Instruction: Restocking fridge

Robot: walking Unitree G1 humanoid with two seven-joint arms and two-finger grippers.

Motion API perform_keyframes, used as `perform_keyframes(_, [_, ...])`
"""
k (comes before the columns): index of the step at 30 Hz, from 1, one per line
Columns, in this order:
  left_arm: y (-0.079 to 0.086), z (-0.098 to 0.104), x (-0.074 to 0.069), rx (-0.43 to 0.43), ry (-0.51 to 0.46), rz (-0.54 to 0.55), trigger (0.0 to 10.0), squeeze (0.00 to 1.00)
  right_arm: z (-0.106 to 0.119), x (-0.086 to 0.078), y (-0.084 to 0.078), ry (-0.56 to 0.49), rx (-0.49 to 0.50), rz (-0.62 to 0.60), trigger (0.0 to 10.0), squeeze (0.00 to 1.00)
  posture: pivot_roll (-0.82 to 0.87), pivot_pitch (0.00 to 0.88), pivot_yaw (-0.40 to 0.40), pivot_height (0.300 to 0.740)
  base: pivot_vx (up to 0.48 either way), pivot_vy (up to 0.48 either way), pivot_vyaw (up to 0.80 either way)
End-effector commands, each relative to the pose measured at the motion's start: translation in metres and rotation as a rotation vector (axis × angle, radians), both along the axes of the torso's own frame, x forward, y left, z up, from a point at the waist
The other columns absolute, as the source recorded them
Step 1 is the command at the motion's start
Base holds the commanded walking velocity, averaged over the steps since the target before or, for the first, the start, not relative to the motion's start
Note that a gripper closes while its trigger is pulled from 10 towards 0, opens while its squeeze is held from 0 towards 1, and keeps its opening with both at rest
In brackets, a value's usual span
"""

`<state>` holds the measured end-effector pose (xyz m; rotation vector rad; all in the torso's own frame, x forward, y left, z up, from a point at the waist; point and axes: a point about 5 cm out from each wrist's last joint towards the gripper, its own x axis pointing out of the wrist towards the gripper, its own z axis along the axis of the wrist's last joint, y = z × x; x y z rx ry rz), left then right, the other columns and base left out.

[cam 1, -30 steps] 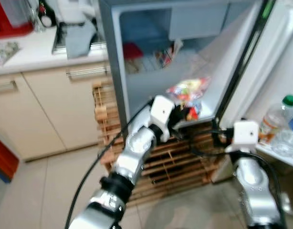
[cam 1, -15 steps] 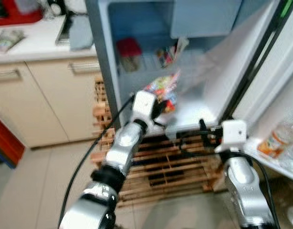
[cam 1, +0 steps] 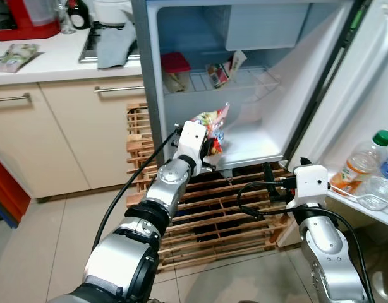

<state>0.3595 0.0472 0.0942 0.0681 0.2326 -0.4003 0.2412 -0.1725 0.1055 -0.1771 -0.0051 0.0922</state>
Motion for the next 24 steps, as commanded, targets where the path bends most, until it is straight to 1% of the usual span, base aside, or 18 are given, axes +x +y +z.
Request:
perform_keyframes(1, [0.004, 0.012, 0.008, -0.001, -0.036, 0.038, 10.0, 0.00, 0.011, -0.001, 0.004, -0.025, -0.019, 0.034, 10.0, 0.00, -0.32, 0.019, -0.002, 0.740, 0.000, 0.000, 0.00])
perform_keyframes(5, [0.016, 0.013, 0.013, 0.004, -0.031, 0.102, 10.0, 0.00, 0.020, -0.013, 0.006, -0.022, -0.026, 0.063, 10.0, 0.00, -0.36, 0.078, -0.024, 0.740, 0.000, 0.000, 0.00])
perform_keyframes(7, [0.021, 0.015, 0.015, 0.006, -0.040, 0.124, 10.0, 0.00, 0.024, -0.022, 0.004, -0.016, -0.026, 0.062, 10.0, 0.00, -0.38, 0.111, -0.038, 0.740, 0.000, 0.000, 0.00])
perform_keyframes(9, [0.029, 0.020, 0.019, 0.016, -0.057, 0.150, 10.0, 0.00, 0.025, -0.028, 0.003, 0.001, -0.028, 0.059, 10.0, 0.00, -0.40, 0.137, -0.048, 0.740, 0.000, 0.000, 0.00])
perform_keyframes(11, [0.037, 0.023, 0.022, 0.036, -0.077, 0.177, 10.0, 0.00, 0.028, -0.038, 0.002, 0.022, -0.031, 0.056, 10.0, 0.00, -0.42, 0.160, -0.059, 0.740, 0.000, 0.000, 0.00])
perform_keyframes(13, [0.048, 0.025, 0.024, 0.084, -0.099, 0.208, 10.0, 0.00, 0.028, -0.043, 0.002, 0.041, -0.031, 0.055, 10.0, 0.00, -0.43, 0.172, -0.064, 0.740, 0.000, 0.000, 0.00])
perform_keyframes(14, [0.059, 0.027, 0.026, 0.120, -0.115, 0.247, 10.0, 0.00, 0.028, -0.047, 0.002, 0.057, -0.031, 0.056, 10.0, 0.00, -0.44, 0.180, -0.070, 0.740, 0.000, 0.000, 0.00])
perform_keyframes(15, [0.059, 0.027, 0.026, 0.120, -0.115, 0.247, 10.0, 0.00, 0.028, -0.047, 0.002, 0.057, -0.031, 0.056, 10.0, 0.00, -0.44, 0.180, -0.070, 0.740, 0.000, 0.000, 0.00])
perform_keyframes(19, [0.082, 0.036, 0.031, 0.233, -0.176, 0.334, 10.0, 0.00, 0.028, -0.055, 0.002, 0.086, -0.031, 0.059, 10.0, 0.00, -0.45, 0.203, -0.085, 0.740, 0.000, 0.000, 0.00])
perform_keyframes(21, [0.092, 0.042, 0.034, 0.273, -0.198, 0.376, 10.0, 0.00, 0.029, -0.058, 0.003, 0.096, -0.032, 0.061, 10.0, 0.00, -0.46, 0.211, -0.091, 0.740, 0.000, 0.000, 0.00])
perform_keyframes(22, [0.096, 0.044, 0.035, 0.276, -0.202, 0.391, 10.0, 0.51, 0.030, -0.059, 0.002, 0.099, -0.033, 0.062, 10.0, 0.00, -0.47, 0.212, -0.093, 0.740, 0.000, 0.000, 0.00])
perform_keyframes(23, [0.099, 0.047, 0.036, 0.263, -0.202, 0.414, 10.0, 0.51, 0.031, -0.061, 0.002, 0.104, -0.033, 0.062, 10.0, 0.00, -0.47, 0.215, -0.095, 0.740, 0.000, 0.000, 0.00])
perform_keyframes(24, [0.099, 0.047, 0.036, 0.263, -0.202, 0.414, 10.0, 0.51, 0.031, -0.061, 0.002, 0.104, -0.033, 0.062, 10.0, 0.00, -0.47, 0.215, -0.095, 0.740, 0.000, 0.000, 0.00])
